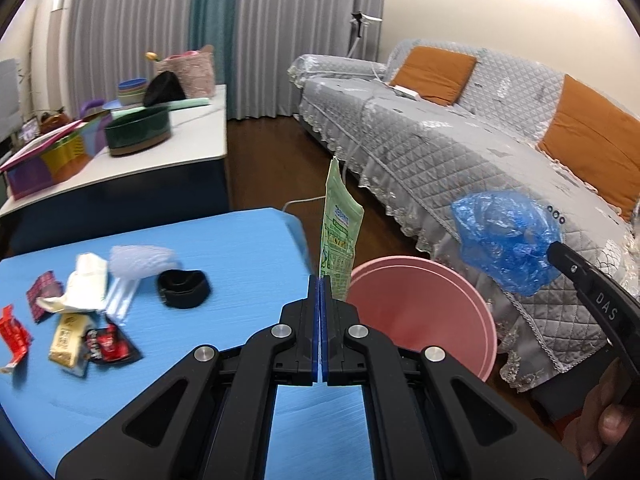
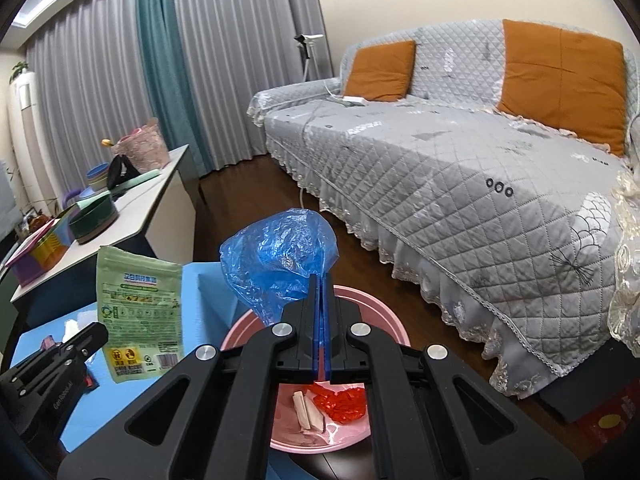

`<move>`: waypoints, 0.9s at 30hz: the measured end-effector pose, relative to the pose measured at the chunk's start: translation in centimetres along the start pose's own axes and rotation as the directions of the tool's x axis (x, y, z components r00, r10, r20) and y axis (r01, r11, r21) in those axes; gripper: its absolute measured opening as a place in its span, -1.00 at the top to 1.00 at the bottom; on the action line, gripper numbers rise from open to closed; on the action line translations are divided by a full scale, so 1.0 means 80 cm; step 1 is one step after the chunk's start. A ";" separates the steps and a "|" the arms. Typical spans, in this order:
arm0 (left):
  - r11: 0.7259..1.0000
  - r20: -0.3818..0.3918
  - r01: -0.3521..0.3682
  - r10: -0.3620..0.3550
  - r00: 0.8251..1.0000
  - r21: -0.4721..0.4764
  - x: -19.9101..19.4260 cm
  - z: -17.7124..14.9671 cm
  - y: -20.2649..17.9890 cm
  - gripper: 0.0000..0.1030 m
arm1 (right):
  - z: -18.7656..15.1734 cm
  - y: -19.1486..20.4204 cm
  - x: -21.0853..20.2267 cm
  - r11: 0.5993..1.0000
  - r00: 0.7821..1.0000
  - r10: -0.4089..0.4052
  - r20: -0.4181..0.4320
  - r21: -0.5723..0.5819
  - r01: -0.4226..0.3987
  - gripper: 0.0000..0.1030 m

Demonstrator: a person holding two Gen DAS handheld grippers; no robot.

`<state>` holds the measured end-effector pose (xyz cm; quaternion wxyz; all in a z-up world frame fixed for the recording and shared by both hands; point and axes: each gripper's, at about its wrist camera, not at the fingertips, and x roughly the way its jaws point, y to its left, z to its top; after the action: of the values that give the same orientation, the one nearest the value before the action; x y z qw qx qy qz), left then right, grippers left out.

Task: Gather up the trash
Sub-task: 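Carry the green pouch with the left tool while the right tool carries the blue bag over the bucket, then open the left tool dropping the green pouch while the right tool releases the blue bag into the bucket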

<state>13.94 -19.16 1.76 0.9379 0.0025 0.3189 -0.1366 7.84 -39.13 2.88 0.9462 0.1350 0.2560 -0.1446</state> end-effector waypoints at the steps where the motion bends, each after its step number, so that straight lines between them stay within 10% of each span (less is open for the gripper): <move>1: 1.000 -0.003 0.005 -0.005 1.000 0.004 0.004 0.000 -0.003 1.00 | 0.000 -0.002 0.002 1.000 1.000 -0.004 -0.004 0.003 0.004 0.98; 27: 0.994 -0.102 0.100 -0.096 0.990 0.036 0.069 -0.001 -0.043 0.99 | 0.000 -0.024 0.027 0.998 0.998 -0.041 -0.036 0.045 0.043 0.89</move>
<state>17.22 -23.86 -1.34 0.9126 0.0130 0.3624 -0.1888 8.98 -41.34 1.35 0.9350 0.1538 0.2719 -0.1681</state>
